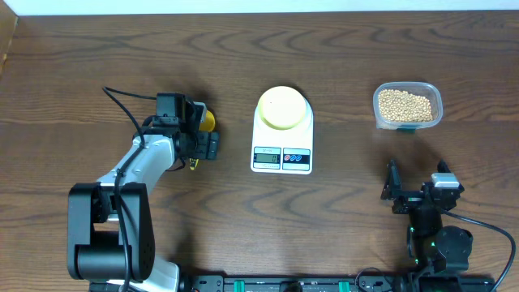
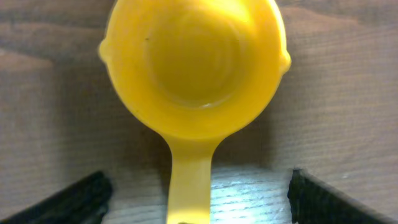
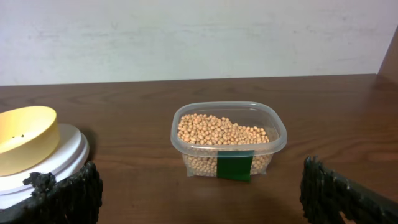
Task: Scoop item into bowl and weigh 50g on scale
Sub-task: 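Lower the open left gripper over the yellow scoop's cup, then close the left gripper on the yellow scoop handle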
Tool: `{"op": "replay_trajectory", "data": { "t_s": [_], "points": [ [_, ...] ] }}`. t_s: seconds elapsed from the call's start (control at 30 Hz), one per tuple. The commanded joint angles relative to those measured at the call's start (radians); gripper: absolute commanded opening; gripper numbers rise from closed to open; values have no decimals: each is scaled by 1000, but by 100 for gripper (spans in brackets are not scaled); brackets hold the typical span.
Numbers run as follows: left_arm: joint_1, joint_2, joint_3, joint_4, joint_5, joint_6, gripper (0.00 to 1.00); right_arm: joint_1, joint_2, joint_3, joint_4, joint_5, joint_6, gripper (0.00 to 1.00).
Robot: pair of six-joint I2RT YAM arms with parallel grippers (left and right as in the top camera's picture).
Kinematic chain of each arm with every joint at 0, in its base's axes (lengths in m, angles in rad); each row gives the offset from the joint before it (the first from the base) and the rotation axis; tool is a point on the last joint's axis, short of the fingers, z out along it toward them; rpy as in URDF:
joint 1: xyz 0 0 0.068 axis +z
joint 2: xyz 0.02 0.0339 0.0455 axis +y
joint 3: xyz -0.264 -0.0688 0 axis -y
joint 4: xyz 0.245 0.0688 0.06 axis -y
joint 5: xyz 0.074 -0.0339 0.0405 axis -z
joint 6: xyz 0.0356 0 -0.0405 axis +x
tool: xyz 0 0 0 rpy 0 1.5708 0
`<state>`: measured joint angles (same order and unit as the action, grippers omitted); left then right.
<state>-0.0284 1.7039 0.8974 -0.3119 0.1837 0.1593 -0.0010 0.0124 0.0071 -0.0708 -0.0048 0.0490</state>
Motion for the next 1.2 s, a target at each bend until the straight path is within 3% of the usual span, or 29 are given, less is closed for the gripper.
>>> {"op": "replay_trajectory", "data": {
  "t_s": [0.0,0.07,0.17,0.27,0.37,0.83,0.93,1.17],
  "points": [
    [1,8,2,12,-9,15,65,-3,-4,-2,-4,-2,14,99],
    [1,8,2,30,-9,15,54,-3,-4,-2,-4,-2,14,99],
    [1,8,2,55,-9,16,53,-3,-4,-2,-4,-2,14,99],
    [1,8,2,61,-9,13,44,-3,-4,-2,-4,-2,14,99],
    [0,11,0,61,-10,-34,43,-3,-4,-2,-4,-2,14,99],
    [1,99,0,121,-13,-33,43,-3,-4,-2,-4,-2,14,99],
    [1,99,1,132,-12,-33,30,-3,-4,-2,-4,-2,14,99],
    [1,80,1,169,-12,-49,26,-3,-4,-2,-4,-2,14,99]
  ]
}}
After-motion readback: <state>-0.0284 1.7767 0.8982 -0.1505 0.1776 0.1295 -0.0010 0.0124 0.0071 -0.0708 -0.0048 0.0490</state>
